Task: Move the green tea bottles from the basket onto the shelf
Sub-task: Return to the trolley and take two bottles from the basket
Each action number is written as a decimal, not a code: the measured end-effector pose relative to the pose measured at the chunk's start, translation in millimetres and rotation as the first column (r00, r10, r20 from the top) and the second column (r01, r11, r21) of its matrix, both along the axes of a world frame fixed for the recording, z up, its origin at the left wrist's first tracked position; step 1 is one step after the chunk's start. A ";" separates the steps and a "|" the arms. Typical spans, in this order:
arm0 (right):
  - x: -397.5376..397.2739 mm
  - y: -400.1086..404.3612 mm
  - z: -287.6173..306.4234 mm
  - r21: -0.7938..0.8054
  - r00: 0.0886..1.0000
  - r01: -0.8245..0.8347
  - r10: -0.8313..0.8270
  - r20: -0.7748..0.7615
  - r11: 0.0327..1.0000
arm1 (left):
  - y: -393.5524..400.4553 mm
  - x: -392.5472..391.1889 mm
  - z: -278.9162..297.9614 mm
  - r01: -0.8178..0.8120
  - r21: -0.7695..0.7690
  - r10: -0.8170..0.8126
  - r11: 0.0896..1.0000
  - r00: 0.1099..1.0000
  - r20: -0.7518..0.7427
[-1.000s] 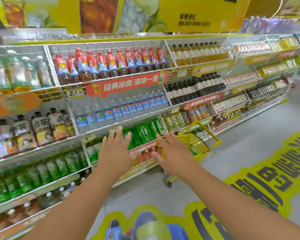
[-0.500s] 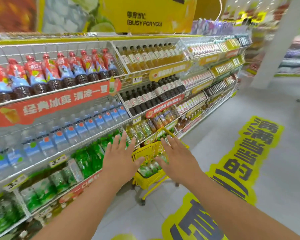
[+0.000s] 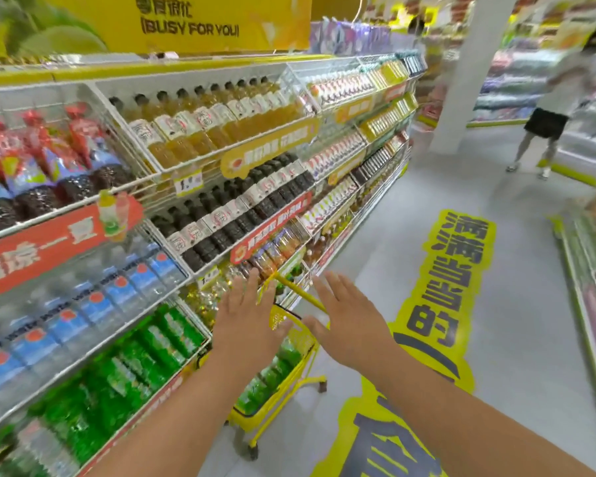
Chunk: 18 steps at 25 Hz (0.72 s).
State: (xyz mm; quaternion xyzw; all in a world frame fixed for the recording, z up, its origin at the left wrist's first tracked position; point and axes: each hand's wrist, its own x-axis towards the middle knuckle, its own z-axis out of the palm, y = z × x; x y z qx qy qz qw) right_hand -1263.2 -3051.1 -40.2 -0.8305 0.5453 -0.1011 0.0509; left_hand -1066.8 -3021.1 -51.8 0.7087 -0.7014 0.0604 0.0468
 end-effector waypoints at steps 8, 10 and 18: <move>-52.1 -148.5 -35.2 0.052 0.987 -0.140 0.143 -0.072 0.989 | -111.7 -54.2 -35.8 -0.158 0.047 0.162 0.986 0.984 -0.075; -60.3 -175.7 -36.9 0.075 0.976 -0.190 0.197 -0.094 0.979 | -129.7 -64.2 -41.7 -0.223 0.055 0.228 0.973 0.968 -0.105; -19.6 -274.3 -60.7 0.175 0.931 -0.322 0.345 -0.118 0.930 | -188.4 -41.0 -68.5 -0.407 0.142 0.427 0.902 0.888 -0.168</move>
